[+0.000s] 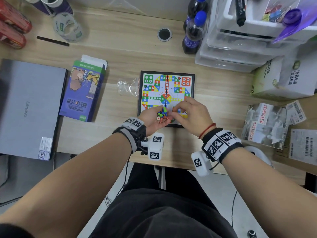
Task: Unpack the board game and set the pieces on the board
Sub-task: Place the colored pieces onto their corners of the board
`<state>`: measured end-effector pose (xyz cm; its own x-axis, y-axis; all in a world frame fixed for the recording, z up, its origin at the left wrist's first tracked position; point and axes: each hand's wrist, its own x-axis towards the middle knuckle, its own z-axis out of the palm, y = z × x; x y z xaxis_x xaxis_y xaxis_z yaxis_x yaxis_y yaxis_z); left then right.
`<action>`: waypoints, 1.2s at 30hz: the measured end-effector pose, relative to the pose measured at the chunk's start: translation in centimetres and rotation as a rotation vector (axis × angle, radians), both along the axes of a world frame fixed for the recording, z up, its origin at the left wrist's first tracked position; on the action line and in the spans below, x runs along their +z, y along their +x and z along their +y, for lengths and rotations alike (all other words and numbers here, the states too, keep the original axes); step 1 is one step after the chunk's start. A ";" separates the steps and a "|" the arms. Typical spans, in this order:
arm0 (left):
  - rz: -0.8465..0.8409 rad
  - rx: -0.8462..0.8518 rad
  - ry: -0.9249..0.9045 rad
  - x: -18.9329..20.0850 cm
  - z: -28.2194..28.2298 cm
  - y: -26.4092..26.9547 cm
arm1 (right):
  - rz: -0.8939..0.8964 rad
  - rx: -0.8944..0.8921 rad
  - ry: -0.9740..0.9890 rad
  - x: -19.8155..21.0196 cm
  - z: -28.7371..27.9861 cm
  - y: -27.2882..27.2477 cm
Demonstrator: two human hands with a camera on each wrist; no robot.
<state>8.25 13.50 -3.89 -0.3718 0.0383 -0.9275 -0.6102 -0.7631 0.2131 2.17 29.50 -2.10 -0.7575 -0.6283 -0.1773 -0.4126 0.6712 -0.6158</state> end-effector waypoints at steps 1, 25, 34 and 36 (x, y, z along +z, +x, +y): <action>0.024 -0.009 0.011 0.1 0.1 0.0 | -0.016 -0.003 -0.036 0.4 -0.6 -0.1; 0.080 -0.043 0.082 2.3 -0.2 -0.3 | -0.090 -0.082 -0.045 1.1 -1.0 -1.4; 0.110 0.006 0.092 2.0 -1.1 -0.6 | -0.218 0.106 0.025 1.1 -3.2 -1.3; 0.113 0.004 0.083 1.9 -1.2 -0.6 | -0.219 0.112 0.033 1.2 -3.5 -1.2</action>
<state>7.62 12.29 -2.01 -0.4742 0.1115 -0.8733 -0.5824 -0.7836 0.2163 0.97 25.96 -0.91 -0.6243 -0.6976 -0.3515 -0.3446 0.6498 -0.6775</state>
